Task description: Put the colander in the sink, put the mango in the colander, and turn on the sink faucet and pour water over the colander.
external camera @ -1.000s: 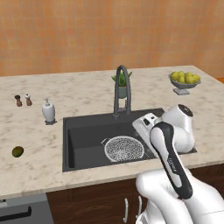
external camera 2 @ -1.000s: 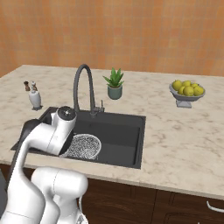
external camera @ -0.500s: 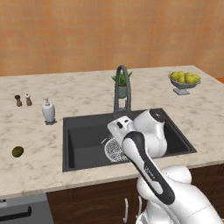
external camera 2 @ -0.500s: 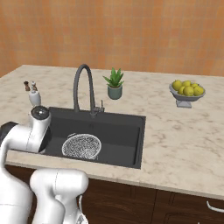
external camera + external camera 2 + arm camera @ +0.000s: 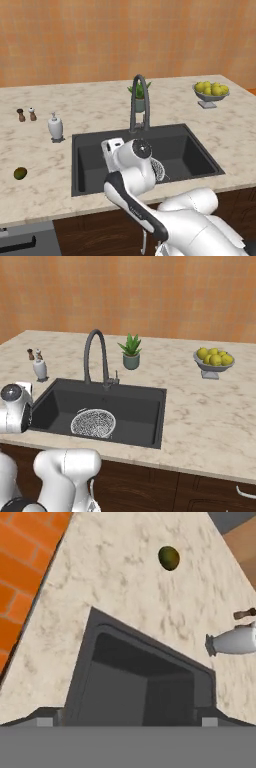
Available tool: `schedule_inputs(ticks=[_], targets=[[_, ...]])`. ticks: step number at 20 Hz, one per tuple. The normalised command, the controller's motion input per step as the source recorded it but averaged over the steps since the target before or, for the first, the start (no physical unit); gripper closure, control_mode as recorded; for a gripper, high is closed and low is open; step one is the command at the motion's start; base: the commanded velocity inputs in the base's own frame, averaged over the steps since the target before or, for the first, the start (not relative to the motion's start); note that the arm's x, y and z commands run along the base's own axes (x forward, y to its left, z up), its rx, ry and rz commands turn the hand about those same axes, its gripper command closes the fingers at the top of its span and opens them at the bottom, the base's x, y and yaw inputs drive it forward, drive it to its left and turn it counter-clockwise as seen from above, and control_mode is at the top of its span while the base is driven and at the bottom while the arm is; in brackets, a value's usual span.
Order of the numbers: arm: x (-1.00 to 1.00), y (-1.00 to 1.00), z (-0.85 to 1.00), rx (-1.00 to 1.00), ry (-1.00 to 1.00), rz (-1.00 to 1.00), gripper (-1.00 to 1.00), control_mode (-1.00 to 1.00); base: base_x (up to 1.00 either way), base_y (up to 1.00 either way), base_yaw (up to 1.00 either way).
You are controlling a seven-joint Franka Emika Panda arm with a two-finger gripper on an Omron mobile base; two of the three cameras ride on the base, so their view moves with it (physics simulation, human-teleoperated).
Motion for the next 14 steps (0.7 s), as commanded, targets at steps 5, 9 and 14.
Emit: schedule_inputs(ticks=[5, 9, 14], targets=[[0.11, 0.55, 0.09, 0.11, 0.09, -0.6, -1.0, -1.0, 0.0, 0.0, 0.0], [0.02, 0.42, 0.14, 0.18, 0.1, -0.7, -1.0, -1.0, 0.0, 0.0, 0.0], [0.0, 0.37, 0.24, 0.35, 0.18, -0.65, -1.0, -1.0, 0.0, 0.0, 0.0]])
